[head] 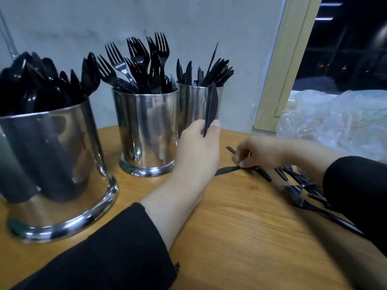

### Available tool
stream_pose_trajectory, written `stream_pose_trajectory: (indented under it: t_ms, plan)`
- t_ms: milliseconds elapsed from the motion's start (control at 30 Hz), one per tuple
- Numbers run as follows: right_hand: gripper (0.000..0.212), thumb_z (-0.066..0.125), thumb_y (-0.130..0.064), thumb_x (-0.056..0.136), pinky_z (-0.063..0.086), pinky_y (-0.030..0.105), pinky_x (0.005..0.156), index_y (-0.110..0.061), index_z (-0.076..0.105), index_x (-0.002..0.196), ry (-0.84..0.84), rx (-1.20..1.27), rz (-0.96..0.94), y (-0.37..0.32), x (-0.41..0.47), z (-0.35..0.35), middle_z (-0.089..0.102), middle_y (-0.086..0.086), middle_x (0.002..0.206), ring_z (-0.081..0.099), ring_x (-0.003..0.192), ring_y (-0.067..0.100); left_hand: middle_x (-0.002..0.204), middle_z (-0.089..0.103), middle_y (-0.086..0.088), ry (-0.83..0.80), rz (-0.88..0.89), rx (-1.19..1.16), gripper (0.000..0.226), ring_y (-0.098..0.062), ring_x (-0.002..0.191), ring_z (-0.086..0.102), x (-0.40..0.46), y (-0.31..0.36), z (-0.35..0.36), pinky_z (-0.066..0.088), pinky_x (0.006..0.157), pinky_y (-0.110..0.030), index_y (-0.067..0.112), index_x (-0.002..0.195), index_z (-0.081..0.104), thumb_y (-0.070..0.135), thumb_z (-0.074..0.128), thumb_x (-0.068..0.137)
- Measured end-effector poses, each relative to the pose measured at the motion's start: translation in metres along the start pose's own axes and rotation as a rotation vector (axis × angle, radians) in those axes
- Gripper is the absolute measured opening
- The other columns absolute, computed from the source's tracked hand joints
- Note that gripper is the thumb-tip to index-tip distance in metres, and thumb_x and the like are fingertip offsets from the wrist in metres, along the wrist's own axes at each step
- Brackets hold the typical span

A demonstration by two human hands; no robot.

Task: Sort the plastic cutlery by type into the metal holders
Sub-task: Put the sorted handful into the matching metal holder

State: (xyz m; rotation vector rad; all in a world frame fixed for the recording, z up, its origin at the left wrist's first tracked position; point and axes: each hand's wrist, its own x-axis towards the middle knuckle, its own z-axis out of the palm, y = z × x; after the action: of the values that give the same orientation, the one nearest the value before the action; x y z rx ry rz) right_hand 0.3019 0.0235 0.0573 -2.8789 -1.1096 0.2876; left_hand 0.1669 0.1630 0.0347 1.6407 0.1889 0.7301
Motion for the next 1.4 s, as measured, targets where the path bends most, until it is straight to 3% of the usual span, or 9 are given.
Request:
stream_pose_trajectory:
  t_ms: [433, 600, 733, 833, 900, 1033, 1200, 1300, 1400]
  plan:
    - [0.011, 0.072, -0.035, 0.091, 0.041, 0.025, 0.069, -0.029, 0.066, 0.097, -0.140, -0.068, 0.006, -0.005, -0.010, -0.006, 0.063, -0.011, 0.094, 0.057, 0.086, 0.010, 0.069, 0.043, -0.003, 0.030, -0.033, -0.076, 0.045, -0.019, 0.060, 0.035, -0.001, 0.002, -0.001, 0.030, 0.053, -0.033, -0.008, 0.105, 0.055, 0.037, 0.051, 0.105]
    - [0.010, 0.072, -0.034, 0.090, 0.045, 0.027, 0.067, -0.029, 0.064, 0.090, 0.035, 0.013, -0.028, -0.003, -0.016, -0.007, 0.064, -0.008, 0.088, 0.058, 0.080, 0.013, 0.060, 0.041, 0.004, 0.006, -0.070, -0.122, 0.039, -0.015, 0.054, 0.034, -0.002, 0.006, -0.003, 0.028, 0.048, -0.028, 0.004, 0.096, 0.065, 0.039, 0.050, 0.106]
    - [0.015, 0.075, -0.028, 0.089, 0.041, 0.021, 0.060, -0.016, 0.066, 0.087, 0.421, 0.603, -0.064, -0.004, -0.036, -0.015, 0.062, -0.006, 0.068, 0.053, 0.062, 0.011, 0.058, 0.046, 0.001, 0.016, 0.006, -0.086, 0.036, -0.018, 0.053, 0.043, -0.003, 0.007, -0.003, 0.039, 0.050, -0.033, 0.008, 0.091, 0.065, 0.036, 0.048, 0.107]
    - [0.015, 0.075, -0.014, 0.088, 0.049, 0.030, 0.068, -0.007, 0.062, 0.087, 0.369, 1.165, -0.167, -0.023, -0.054, -0.016, 0.060, 0.013, 0.077, 0.059, 0.069, 0.018, 0.067, 0.063, -0.002, 0.003, 0.005, -0.099, 0.033, -0.015, 0.058, 0.062, -0.003, 0.002, 0.000, 0.058, 0.058, -0.037, 0.009, 0.093, 0.067, 0.032, 0.048, 0.107]
    - [0.012, 0.073, -0.008, 0.088, 0.050, 0.030, 0.070, -0.005, 0.062, 0.086, 0.307, 1.260, -0.200, -0.041, -0.061, -0.010, 0.059, 0.019, 0.082, 0.061, 0.070, 0.018, 0.077, 0.074, -0.004, -0.032, 0.029, -0.035, 0.033, -0.017, 0.070, 0.072, -0.004, -0.003, 0.002, 0.062, 0.069, -0.044, 0.009, 0.093, 0.067, 0.033, 0.048, 0.107]
    - [0.014, 0.076, -0.016, 0.087, 0.040, 0.021, 0.062, -0.008, 0.066, 0.082, 0.409, 1.081, -0.157, -0.059, -0.065, 0.004, 0.062, 0.003, 0.064, 0.050, 0.058, 0.010, 0.071, 0.071, -0.011, -0.139, -0.077, -0.097, 0.037, -0.025, 0.053, 0.065, -0.011, -0.002, 0.005, 0.052, 0.047, -0.031, 0.001, 0.096, 0.060, 0.032, 0.045, 0.109]
    - [0.027, 0.073, -0.036, 0.090, 0.030, 0.014, 0.044, -0.010, 0.069, 0.083, 0.515, 0.807, -0.060, -0.041, -0.063, 0.006, 0.052, -0.011, 0.054, 0.040, 0.046, 0.003, 0.059, 0.040, 0.004, -0.209, -0.230, -0.155, 0.037, -0.008, 0.040, 0.029, -0.012, -0.004, 0.007, 0.025, 0.038, -0.020, 0.016, 0.093, 0.062, 0.046, 0.044, 0.107]
    - [0.030, 0.068, -0.047, 0.091, 0.038, 0.023, 0.053, -0.018, 0.064, 0.084, 0.543, 0.337, 0.114, -0.014, -0.053, 0.013, 0.062, -0.006, 0.070, 0.056, 0.065, 0.010, 0.058, 0.038, 0.005, -0.206, -0.230, -0.157, 0.040, -0.009, 0.042, 0.028, -0.012, -0.006, 0.008, 0.022, 0.040, -0.020, 0.013, 0.097, 0.066, 0.050, 0.053, 0.102]
    - [0.039, 0.062, -0.058, 0.091, 0.047, 0.029, 0.068, -0.019, 0.063, 0.094, 0.350, 0.053, 0.305, 0.005, -0.044, 0.028, 0.066, 0.002, 0.085, 0.062, 0.087, 0.024, 0.072, 0.032, -0.010, -0.205, -0.191, -0.106, 0.041, -0.016, 0.051, 0.026, -0.011, -0.010, 0.008, 0.018, 0.044, -0.022, 0.003, 0.089, 0.054, 0.042, 0.062, 0.099]
